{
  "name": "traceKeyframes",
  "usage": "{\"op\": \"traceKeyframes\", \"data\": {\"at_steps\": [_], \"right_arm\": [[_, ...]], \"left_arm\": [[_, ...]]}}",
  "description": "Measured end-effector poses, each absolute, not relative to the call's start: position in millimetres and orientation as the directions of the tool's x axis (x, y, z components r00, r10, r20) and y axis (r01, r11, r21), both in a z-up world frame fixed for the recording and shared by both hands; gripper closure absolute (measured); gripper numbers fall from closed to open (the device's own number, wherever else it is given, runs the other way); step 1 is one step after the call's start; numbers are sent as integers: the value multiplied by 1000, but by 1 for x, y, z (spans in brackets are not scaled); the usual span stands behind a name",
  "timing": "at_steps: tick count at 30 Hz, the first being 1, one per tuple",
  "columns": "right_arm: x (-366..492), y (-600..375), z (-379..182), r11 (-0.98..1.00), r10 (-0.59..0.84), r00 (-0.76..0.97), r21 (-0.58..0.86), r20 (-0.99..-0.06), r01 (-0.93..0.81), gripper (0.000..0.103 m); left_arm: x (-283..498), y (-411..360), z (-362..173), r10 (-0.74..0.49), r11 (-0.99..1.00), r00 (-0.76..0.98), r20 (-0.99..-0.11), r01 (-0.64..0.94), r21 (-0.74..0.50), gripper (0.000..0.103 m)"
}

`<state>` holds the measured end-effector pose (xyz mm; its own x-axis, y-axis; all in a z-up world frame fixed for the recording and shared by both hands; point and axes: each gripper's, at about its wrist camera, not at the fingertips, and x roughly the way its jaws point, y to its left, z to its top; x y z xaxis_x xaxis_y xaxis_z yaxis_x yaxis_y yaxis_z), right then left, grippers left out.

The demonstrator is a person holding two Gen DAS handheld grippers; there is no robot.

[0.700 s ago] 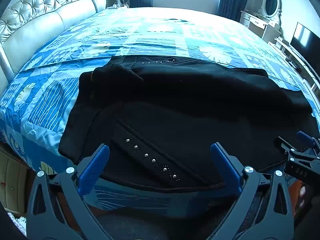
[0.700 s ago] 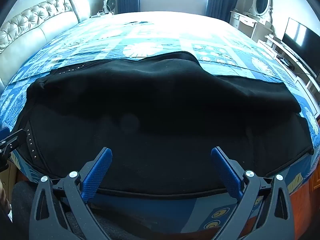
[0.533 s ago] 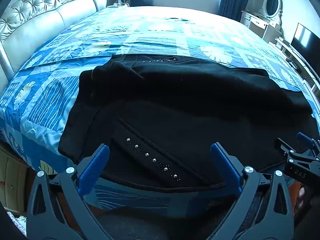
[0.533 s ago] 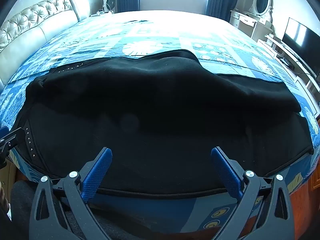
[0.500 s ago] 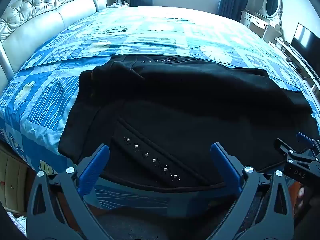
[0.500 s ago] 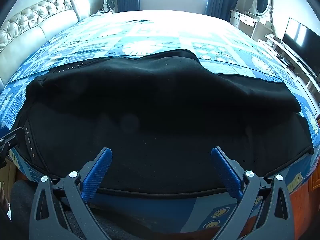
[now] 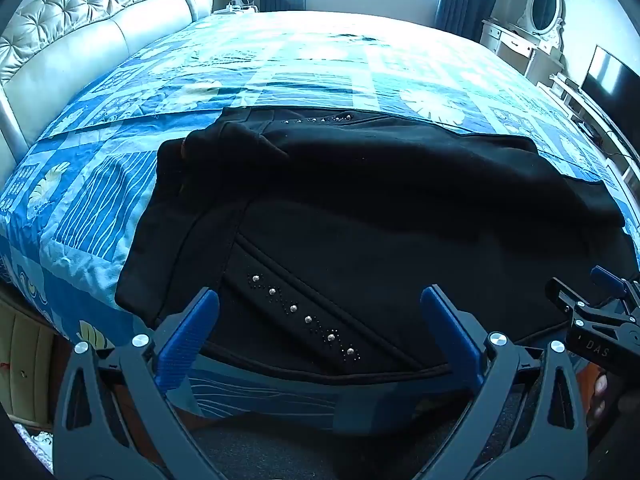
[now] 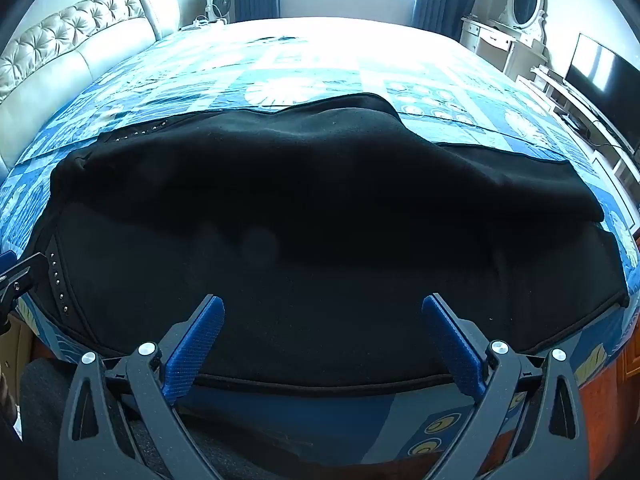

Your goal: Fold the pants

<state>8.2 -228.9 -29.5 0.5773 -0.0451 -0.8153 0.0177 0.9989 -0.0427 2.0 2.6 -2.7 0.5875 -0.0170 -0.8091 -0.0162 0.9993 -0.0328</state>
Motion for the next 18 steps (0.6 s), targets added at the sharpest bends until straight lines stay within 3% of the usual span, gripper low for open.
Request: {"op": "traceKeyframes", "data": {"at_steps": [18], "right_arm": [[7,-228,-33,999,-42,569,-39,-822,16,4]], "left_arm": [[2,0,-4,-12,1000,588,-809,-7,-20,2]]}}
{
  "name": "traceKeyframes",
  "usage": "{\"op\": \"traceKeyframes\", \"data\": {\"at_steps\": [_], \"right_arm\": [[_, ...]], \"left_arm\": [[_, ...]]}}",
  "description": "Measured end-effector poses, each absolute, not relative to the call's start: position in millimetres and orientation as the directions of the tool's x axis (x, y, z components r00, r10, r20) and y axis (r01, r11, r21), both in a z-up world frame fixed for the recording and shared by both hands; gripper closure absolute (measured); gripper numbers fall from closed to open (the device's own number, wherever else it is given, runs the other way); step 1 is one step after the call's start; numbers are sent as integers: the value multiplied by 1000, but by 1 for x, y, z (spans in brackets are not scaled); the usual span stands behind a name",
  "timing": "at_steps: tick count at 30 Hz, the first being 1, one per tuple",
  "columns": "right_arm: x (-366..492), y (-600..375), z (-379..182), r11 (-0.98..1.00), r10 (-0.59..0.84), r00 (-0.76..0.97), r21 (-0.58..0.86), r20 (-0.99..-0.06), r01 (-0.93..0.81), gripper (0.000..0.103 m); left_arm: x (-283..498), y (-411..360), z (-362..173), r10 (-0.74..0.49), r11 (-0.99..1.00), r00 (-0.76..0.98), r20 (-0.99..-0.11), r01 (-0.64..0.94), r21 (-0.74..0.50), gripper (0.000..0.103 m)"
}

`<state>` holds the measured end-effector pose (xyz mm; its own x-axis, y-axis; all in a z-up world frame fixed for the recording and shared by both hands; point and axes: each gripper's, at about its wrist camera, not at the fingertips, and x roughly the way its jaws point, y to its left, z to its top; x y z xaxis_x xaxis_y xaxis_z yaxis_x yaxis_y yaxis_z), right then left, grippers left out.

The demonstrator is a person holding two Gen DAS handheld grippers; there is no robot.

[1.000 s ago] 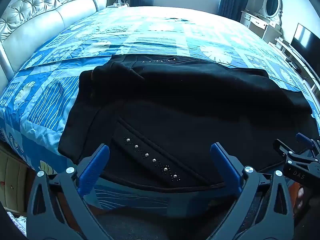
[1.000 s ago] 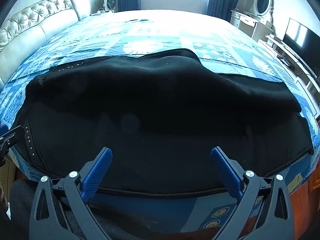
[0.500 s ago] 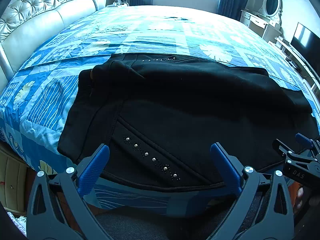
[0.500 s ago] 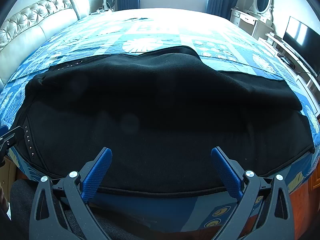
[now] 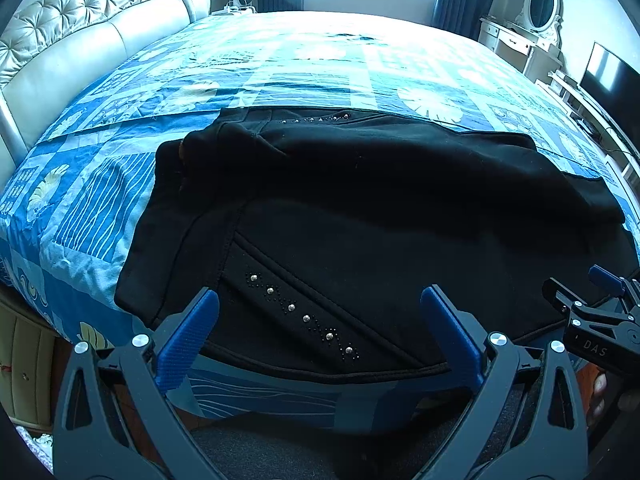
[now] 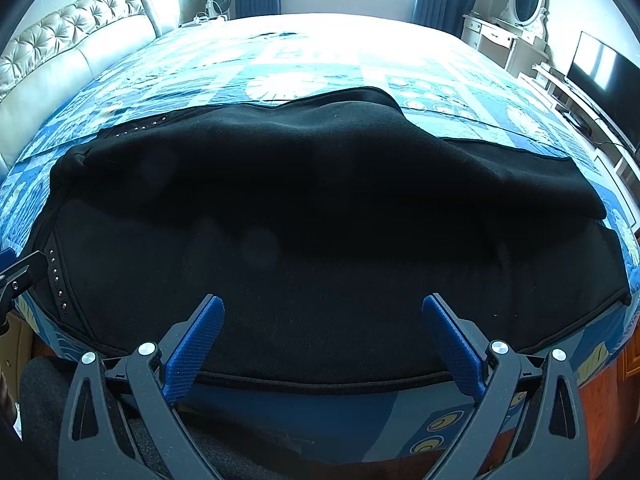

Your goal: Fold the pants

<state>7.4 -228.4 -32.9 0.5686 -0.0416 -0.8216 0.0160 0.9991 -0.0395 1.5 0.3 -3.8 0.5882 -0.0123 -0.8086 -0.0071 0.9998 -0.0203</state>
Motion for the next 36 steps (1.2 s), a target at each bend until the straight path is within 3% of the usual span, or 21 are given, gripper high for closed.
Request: {"op": "traceKeyframes", "data": {"at_steps": [36], "right_arm": [[7,-226,-37,999,-38,561,-40,-827,8,4]], "left_arm": [[-1,-2,-6,-10,1000,588,-809,-2,-14,2]]}}
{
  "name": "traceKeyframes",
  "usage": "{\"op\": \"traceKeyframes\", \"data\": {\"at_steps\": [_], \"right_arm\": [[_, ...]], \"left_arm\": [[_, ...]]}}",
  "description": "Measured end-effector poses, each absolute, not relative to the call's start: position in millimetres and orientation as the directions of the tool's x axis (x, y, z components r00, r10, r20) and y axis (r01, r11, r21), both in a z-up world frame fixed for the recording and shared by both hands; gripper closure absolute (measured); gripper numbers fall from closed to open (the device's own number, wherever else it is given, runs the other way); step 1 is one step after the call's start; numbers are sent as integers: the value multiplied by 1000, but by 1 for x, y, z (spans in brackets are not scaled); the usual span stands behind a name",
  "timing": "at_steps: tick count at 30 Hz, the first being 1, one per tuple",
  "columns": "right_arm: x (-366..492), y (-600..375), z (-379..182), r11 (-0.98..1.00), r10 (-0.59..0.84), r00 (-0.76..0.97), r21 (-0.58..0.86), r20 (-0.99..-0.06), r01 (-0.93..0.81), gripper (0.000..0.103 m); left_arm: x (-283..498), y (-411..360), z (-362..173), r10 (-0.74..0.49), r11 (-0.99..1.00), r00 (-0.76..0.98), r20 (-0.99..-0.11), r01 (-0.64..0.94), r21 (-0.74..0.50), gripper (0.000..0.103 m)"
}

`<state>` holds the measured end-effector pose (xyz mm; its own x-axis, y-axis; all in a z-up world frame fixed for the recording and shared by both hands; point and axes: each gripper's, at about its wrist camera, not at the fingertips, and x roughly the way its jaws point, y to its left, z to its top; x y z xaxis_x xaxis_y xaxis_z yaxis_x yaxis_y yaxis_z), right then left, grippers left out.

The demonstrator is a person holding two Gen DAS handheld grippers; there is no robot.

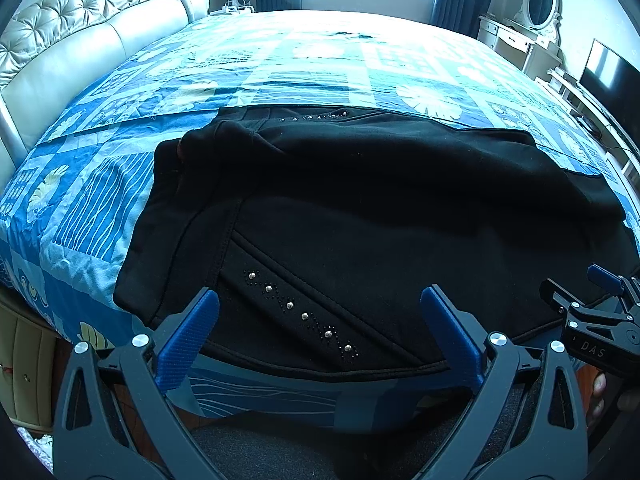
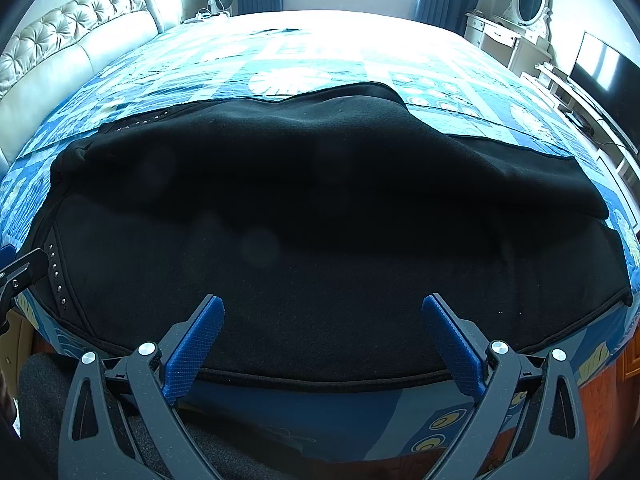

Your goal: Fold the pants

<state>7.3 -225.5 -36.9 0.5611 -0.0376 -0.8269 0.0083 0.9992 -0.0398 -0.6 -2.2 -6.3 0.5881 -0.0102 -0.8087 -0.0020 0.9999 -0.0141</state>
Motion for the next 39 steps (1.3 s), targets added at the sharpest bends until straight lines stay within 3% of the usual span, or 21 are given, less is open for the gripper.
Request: {"op": "traceKeyframes", "data": {"at_steps": [9,16,21,30,35,39], "right_arm": [[11,-228,-31,999,25,547,4,-837,-39,4],[54,-260,26,926,377,570,295,-730,-235,4],[135,-293,57,883,469,573,345,-671,-318,4],[261,-301,-5,835,533,296,436,-793,-336,4],[280,-289,-42,810,548,156,475,-822,-343,4],[278,-285,-54,789,559,76,502,-825,-353,5]], "left_arm": [[-1,0,-2,-41,999,579,-814,24,-33,2],[33,52,35,-185,983,578,-794,100,-156,2],[97,119,33,-278,960,514,-811,170,-222,2],[231,196,-28,-456,887,319,-831,86,-453,2],[268,182,-56,-493,870,223,-841,147,-471,2],[279,172,-57,-472,880,275,-838,199,-431,2]]}}
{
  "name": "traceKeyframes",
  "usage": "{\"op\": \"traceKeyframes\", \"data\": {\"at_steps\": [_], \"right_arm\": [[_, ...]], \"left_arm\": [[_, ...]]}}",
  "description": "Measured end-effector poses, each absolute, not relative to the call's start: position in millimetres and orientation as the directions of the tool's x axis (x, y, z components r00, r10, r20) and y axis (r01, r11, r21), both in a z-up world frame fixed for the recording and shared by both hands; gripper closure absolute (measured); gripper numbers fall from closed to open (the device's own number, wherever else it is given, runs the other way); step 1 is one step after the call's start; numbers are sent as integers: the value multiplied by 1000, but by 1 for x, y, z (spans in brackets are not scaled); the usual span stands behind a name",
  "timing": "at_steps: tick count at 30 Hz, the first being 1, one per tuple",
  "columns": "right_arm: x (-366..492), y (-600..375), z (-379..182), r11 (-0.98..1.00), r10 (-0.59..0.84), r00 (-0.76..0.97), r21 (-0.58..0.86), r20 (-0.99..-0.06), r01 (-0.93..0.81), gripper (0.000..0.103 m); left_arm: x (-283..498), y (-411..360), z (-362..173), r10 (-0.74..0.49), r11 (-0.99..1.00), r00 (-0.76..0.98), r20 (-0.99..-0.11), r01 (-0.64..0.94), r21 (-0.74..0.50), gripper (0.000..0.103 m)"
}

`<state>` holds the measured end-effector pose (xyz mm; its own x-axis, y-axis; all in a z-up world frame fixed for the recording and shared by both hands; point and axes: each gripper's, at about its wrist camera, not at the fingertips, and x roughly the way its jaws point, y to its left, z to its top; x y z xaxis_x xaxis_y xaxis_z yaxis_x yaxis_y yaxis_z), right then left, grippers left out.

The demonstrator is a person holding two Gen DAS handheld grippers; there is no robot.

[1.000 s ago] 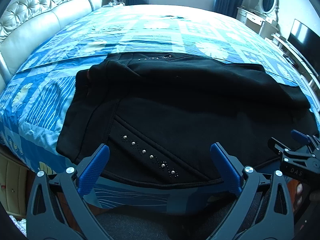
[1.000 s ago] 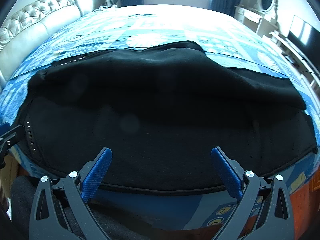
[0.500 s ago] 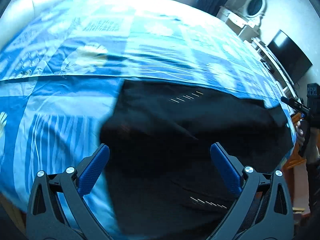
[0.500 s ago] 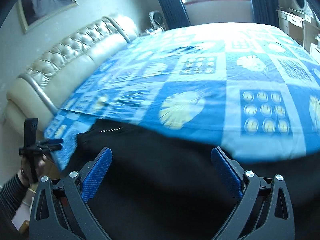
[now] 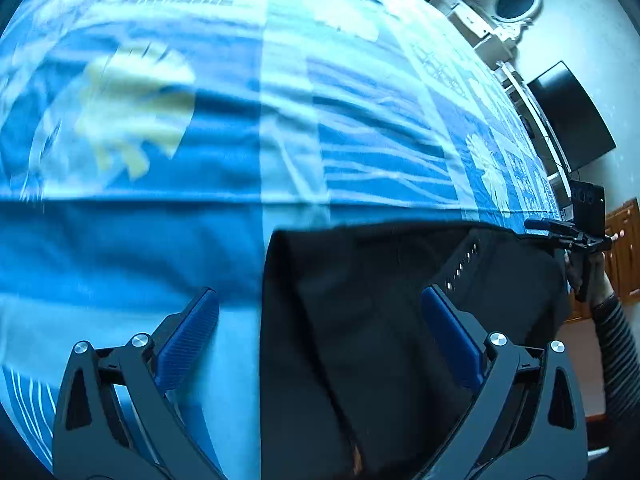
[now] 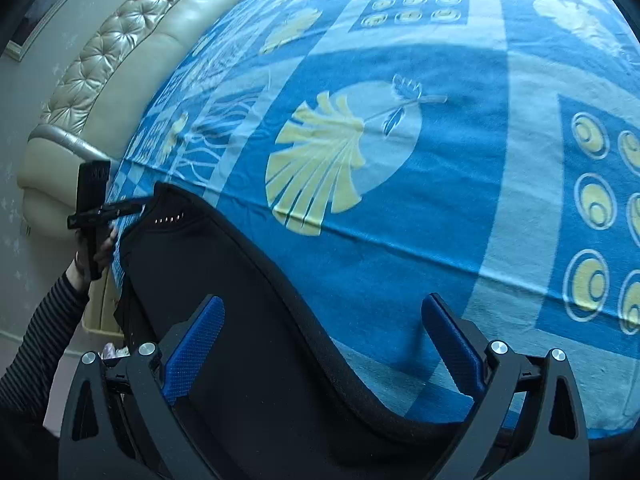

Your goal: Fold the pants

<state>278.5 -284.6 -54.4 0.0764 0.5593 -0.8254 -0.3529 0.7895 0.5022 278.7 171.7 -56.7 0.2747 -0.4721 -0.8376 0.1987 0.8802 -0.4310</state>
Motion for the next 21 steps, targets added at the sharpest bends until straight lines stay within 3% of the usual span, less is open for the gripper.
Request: {"op": "traceKeyframes", "data": {"at_steps": [5,7,8,9,12,15,21], "right_arm": [[271,-270,-58,787,522,25,470,-853,-400,7],[271,-267,-57,781,522,11,472,-853,-410,27],[272,-264,-58,782,514,0,468,-858,-413,60],[273,-261,-61,781,509,-20,472,-861,-409,75],[273,-256,-63,789,478,-28,443,-878,-427,89],[275,-257,-53,802,468,23,413,-884,-431,95],[264,-265,2,850,447,255,318,-857,-420,95]], "left_arm": [[283,164,-59,-436,899,272,-858,184,-398,4],[283,162,-57,-433,899,272,-859,200,-390,30],[284,161,-55,-431,900,273,-860,202,-387,50],[284,162,-55,-431,900,268,-862,201,-388,65],[283,157,-55,-451,888,252,-856,223,-402,72],[285,157,-47,-467,881,270,-842,220,-418,86],[281,173,0,-536,843,396,-745,217,-491,88]]}}
